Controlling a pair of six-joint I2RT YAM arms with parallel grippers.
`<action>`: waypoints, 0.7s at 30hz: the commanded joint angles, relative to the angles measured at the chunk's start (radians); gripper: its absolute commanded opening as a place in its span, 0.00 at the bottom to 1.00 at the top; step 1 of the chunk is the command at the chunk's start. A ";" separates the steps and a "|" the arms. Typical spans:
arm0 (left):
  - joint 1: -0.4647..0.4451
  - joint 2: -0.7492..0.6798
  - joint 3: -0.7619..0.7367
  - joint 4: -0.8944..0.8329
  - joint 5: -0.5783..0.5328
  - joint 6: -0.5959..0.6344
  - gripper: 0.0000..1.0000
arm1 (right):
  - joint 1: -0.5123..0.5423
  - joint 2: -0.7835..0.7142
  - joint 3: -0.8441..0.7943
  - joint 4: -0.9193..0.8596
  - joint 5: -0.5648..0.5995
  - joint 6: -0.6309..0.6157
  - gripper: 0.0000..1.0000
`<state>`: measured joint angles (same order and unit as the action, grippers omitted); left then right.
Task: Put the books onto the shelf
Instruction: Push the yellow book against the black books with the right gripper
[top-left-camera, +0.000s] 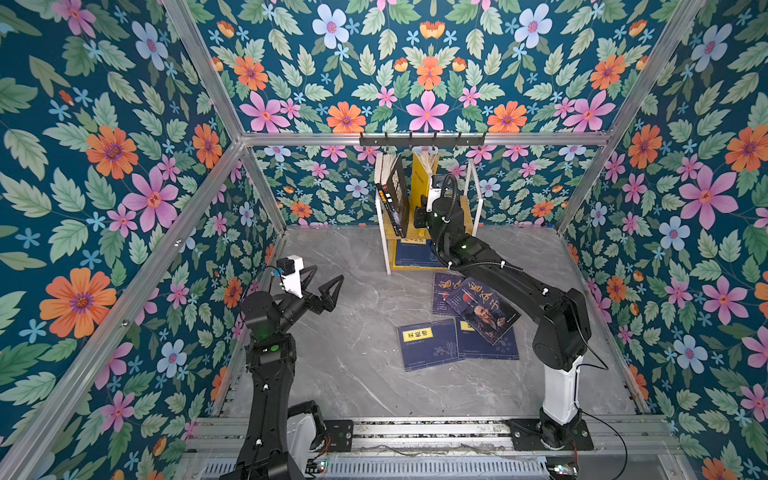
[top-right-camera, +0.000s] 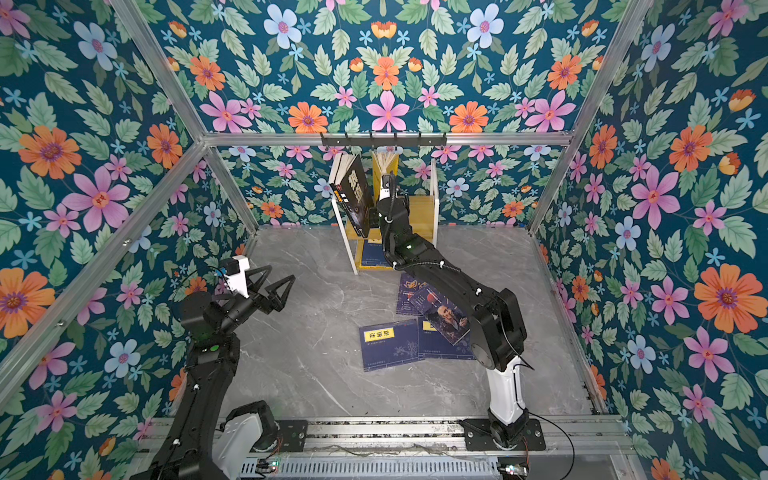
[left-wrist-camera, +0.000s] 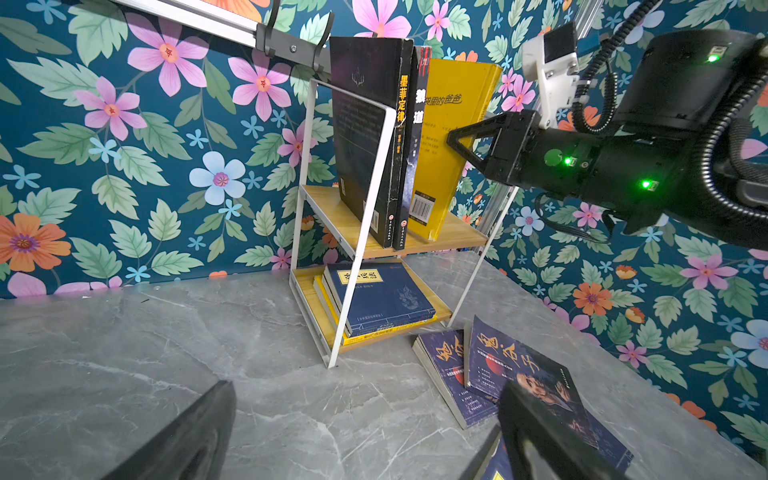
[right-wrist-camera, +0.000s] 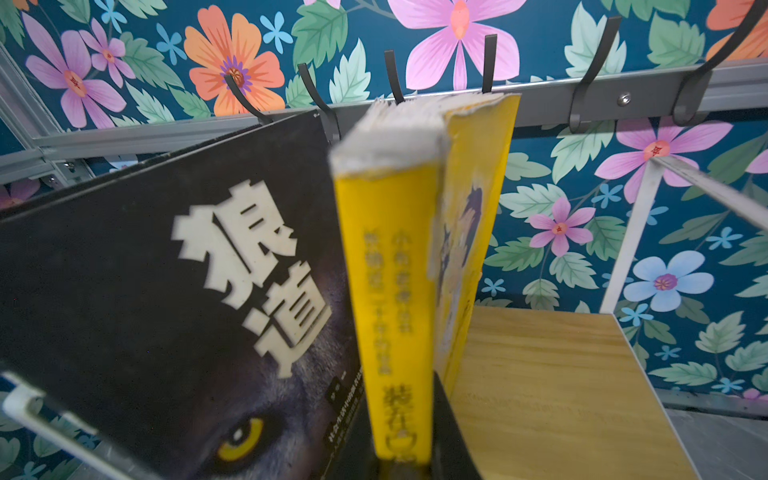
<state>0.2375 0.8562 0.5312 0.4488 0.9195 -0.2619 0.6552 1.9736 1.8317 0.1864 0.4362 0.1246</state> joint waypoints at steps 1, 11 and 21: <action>0.003 0.000 0.004 0.016 0.005 0.001 1.00 | 0.000 0.012 0.010 0.084 -0.046 0.030 0.00; 0.006 0.001 0.002 0.016 0.002 0.001 1.00 | 0.000 0.036 0.009 0.096 -0.094 0.035 0.07; 0.008 0.001 0.000 0.015 0.000 0.005 1.00 | -0.001 0.043 -0.021 0.112 -0.178 0.055 0.19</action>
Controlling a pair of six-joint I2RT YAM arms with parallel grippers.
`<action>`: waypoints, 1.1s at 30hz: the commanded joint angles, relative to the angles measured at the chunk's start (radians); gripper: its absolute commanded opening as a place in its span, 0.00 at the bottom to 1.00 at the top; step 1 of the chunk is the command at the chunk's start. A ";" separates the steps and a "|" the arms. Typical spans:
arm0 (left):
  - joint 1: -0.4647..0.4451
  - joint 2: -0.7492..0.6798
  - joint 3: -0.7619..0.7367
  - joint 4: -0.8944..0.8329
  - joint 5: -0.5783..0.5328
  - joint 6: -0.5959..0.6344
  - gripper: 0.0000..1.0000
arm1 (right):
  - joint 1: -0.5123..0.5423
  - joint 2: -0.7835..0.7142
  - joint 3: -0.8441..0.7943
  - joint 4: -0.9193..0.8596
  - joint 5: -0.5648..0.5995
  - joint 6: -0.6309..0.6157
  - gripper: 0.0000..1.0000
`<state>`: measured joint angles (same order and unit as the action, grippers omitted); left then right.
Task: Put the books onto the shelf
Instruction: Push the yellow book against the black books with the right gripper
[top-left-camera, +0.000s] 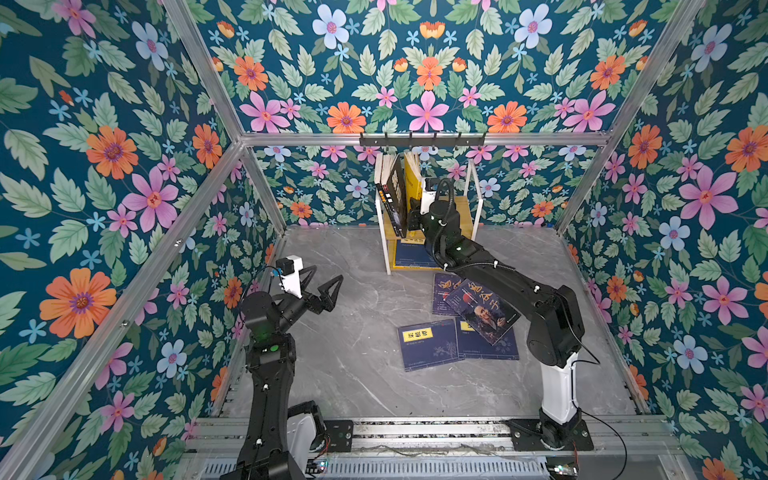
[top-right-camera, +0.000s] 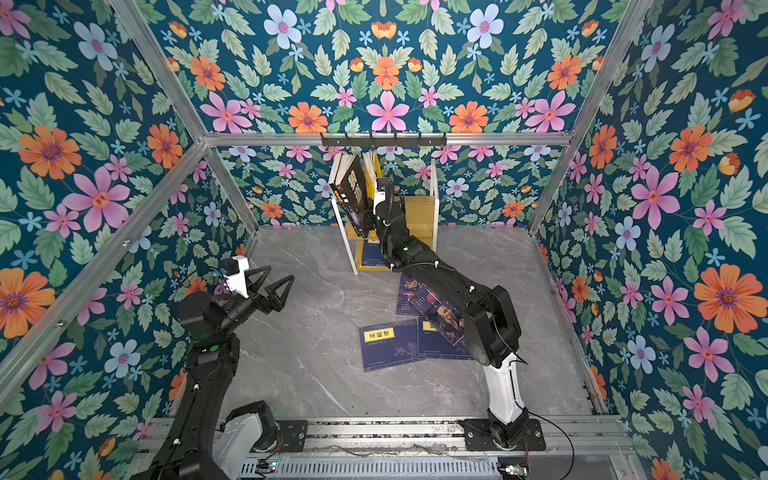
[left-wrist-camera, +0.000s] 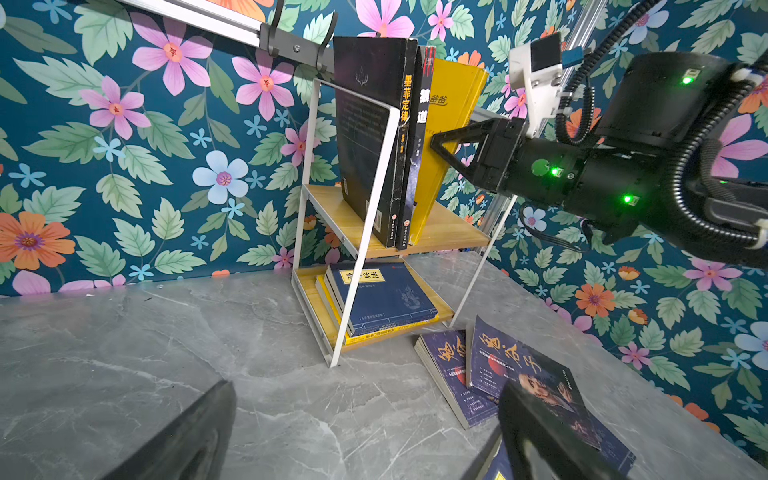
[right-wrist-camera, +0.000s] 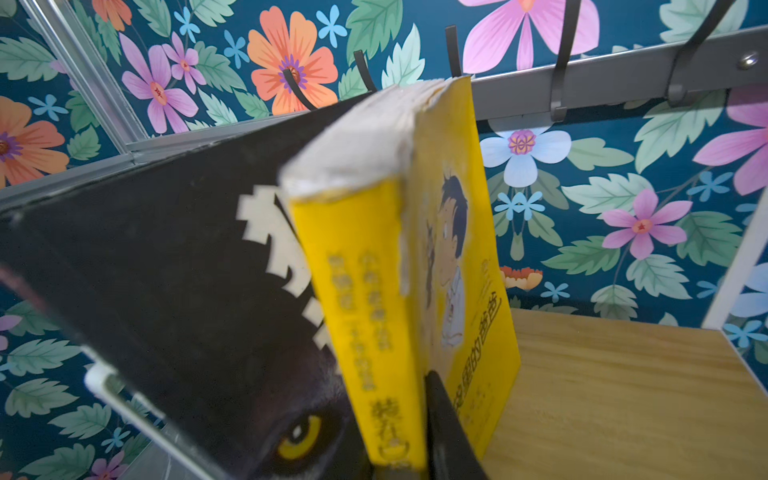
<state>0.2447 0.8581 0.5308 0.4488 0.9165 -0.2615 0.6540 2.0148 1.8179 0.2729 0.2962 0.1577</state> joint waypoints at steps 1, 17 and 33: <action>0.001 -0.001 0.000 0.014 0.002 0.004 1.00 | 0.001 0.000 -0.015 0.031 -0.044 0.017 0.19; 0.010 -0.010 -0.005 0.011 -0.005 0.007 1.00 | -0.003 -0.008 -0.071 0.106 -0.142 -0.033 0.22; 0.018 -0.016 -0.008 0.007 -0.015 0.011 1.00 | -0.027 -0.058 -0.132 0.151 -0.326 -0.014 0.38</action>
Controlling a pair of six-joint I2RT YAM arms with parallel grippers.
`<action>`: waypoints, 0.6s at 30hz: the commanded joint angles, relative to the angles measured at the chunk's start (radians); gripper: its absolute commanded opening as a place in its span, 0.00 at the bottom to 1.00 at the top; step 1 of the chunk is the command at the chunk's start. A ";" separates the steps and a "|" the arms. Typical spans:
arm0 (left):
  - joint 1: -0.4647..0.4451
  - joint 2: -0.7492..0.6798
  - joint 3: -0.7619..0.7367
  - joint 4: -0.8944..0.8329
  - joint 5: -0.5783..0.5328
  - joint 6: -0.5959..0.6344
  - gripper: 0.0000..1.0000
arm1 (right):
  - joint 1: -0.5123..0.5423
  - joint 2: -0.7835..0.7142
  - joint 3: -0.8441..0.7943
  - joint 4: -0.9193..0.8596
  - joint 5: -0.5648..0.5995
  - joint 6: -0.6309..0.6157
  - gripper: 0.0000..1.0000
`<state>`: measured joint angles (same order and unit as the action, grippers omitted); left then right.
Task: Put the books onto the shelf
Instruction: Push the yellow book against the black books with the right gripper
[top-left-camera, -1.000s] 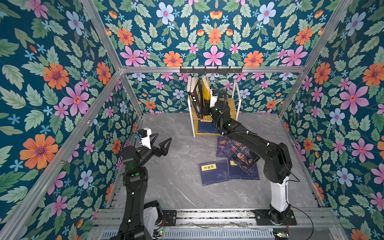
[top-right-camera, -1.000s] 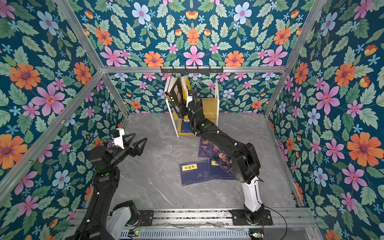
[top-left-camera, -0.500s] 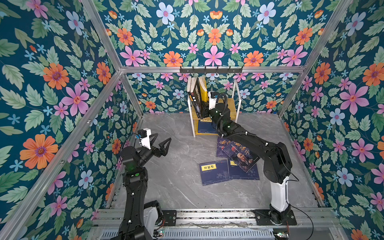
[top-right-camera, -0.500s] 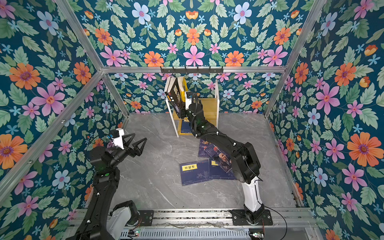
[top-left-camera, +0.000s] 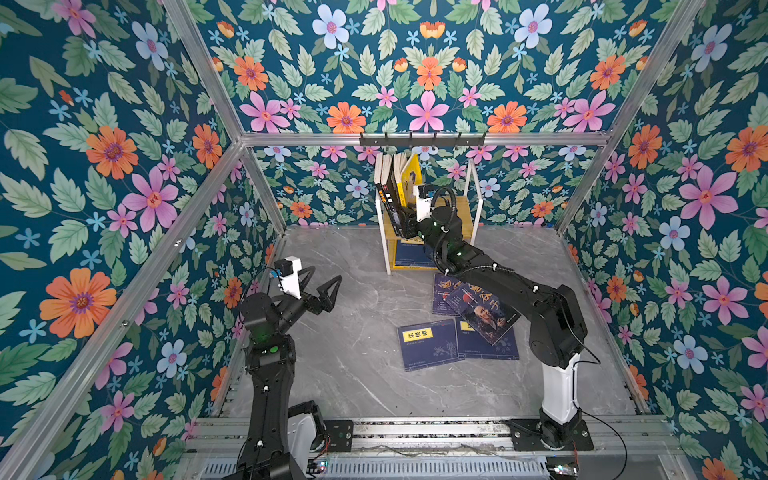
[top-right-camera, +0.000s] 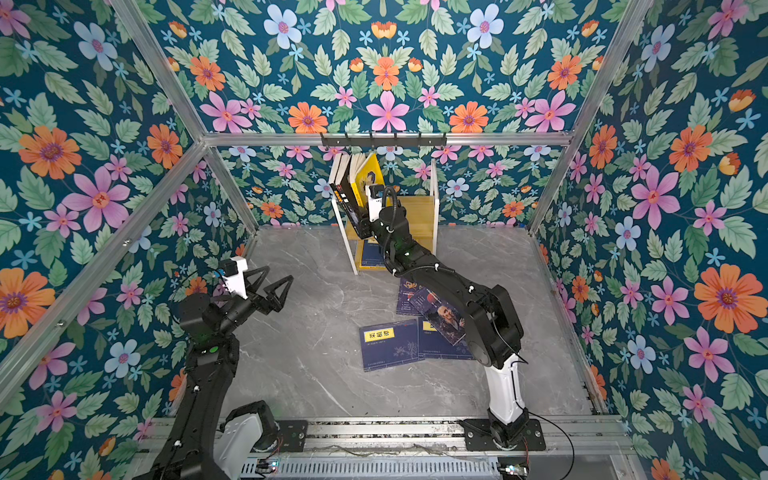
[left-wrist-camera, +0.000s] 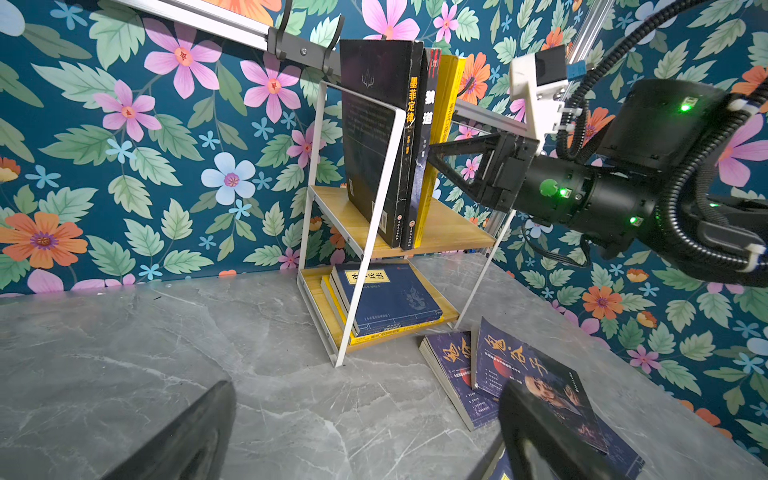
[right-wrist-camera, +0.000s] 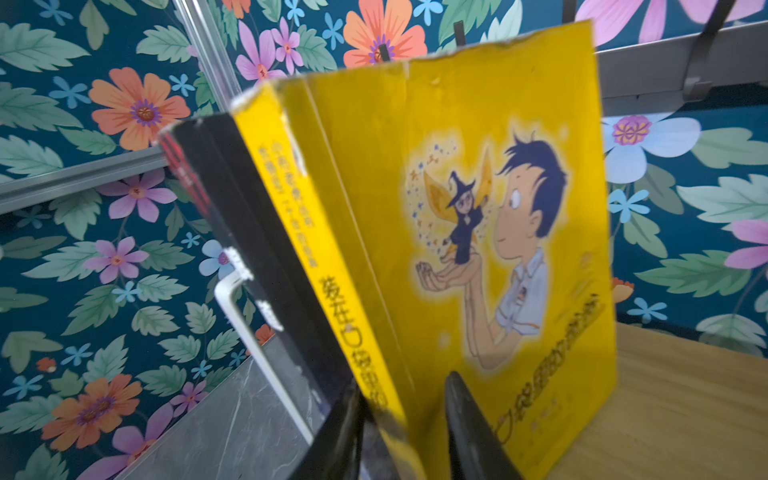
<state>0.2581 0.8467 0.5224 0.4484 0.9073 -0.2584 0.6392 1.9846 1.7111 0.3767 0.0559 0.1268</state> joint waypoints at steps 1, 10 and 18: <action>0.003 -0.005 0.000 0.008 -0.005 0.008 1.00 | -0.021 -0.042 -0.048 0.069 -0.120 0.032 0.40; 0.010 -0.003 -0.004 0.010 -0.007 0.005 1.00 | -0.110 -0.130 -0.144 0.032 -0.282 0.069 0.71; 0.016 -0.012 -0.001 0.008 -0.007 0.002 1.00 | -0.148 0.008 0.089 -0.244 -0.022 0.101 0.59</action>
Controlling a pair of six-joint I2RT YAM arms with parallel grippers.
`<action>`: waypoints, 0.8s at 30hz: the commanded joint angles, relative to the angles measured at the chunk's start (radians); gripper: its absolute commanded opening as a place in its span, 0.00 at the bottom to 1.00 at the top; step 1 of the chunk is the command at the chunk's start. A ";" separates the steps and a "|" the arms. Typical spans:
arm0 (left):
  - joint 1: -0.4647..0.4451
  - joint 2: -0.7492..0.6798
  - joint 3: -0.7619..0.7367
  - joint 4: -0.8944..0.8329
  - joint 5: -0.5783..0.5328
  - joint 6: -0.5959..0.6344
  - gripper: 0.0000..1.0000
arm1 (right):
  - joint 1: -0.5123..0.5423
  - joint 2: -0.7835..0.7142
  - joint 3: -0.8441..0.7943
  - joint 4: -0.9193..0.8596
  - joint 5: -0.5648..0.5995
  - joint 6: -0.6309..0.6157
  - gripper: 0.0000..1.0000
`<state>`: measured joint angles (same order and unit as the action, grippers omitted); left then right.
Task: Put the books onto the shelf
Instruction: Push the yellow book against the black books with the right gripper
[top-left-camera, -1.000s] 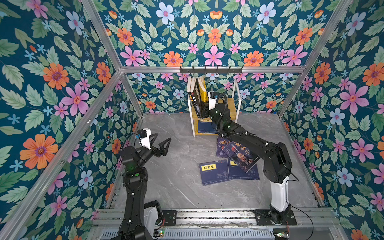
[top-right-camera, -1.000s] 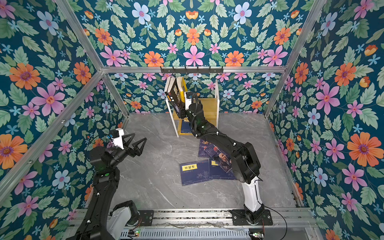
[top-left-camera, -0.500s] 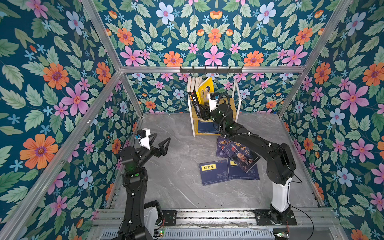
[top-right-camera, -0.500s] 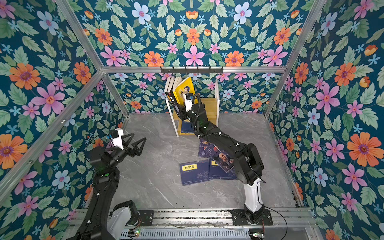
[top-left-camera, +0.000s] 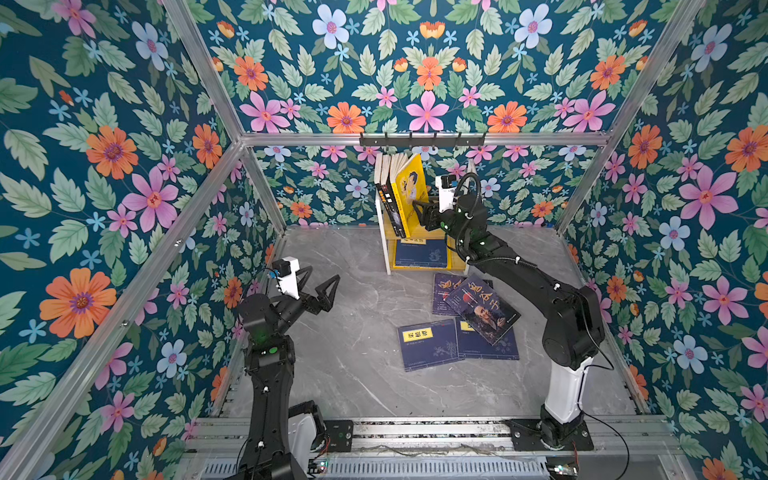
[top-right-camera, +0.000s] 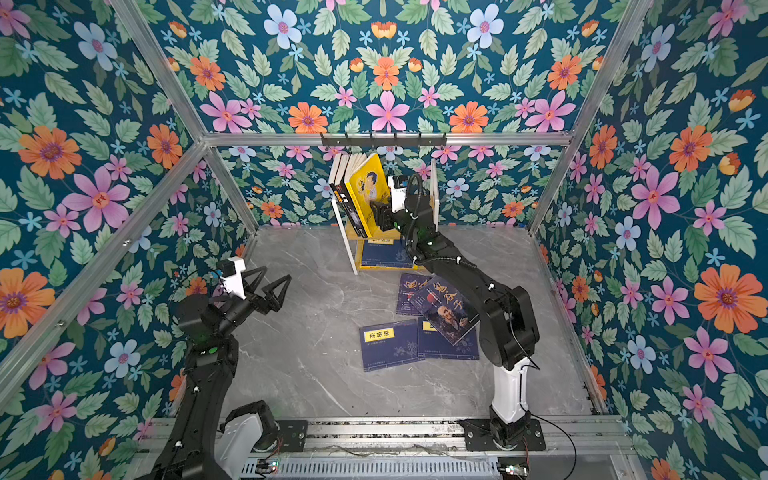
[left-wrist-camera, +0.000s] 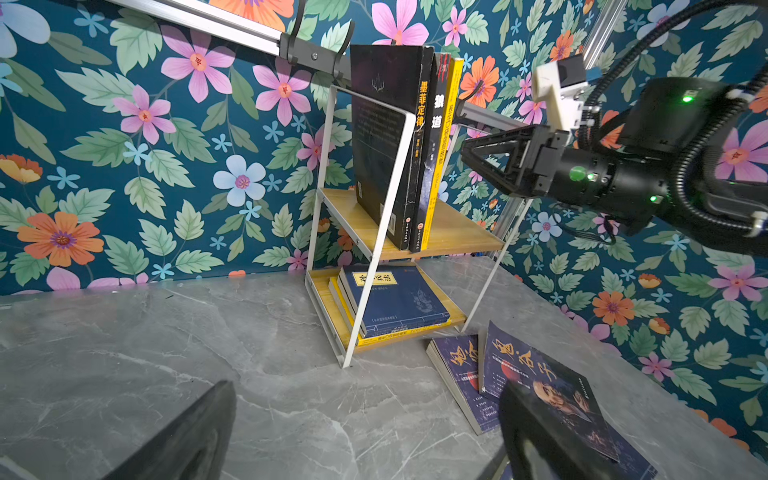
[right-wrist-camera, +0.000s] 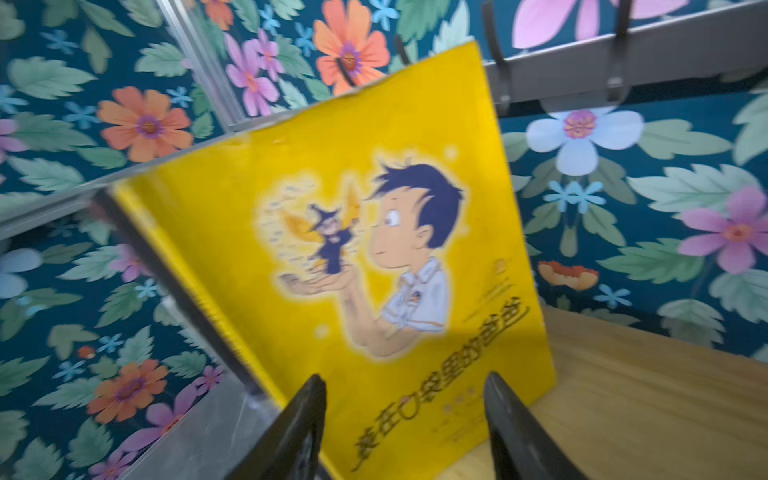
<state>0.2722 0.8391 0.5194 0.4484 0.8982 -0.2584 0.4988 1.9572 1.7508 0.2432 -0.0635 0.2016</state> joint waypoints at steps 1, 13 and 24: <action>0.001 -0.006 0.002 0.006 0.004 0.002 1.00 | -0.009 0.058 0.077 -0.123 0.104 0.028 0.58; 0.001 -0.011 0.005 0.003 0.002 0.001 1.00 | -0.010 0.303 0.452 -0.295 -0.047 0.050 0.58; 0.007 -0.008 0.001 0.004 -0.001 0.002 1.00 | 0.003 0.213 0.390 -0.318 -0.165 -0.084 0.64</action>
<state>0.2760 0.8330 0.5205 0.4480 0.8921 -0.2588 0.5014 2.2009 2.1521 -0.0650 -0.1555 0.1871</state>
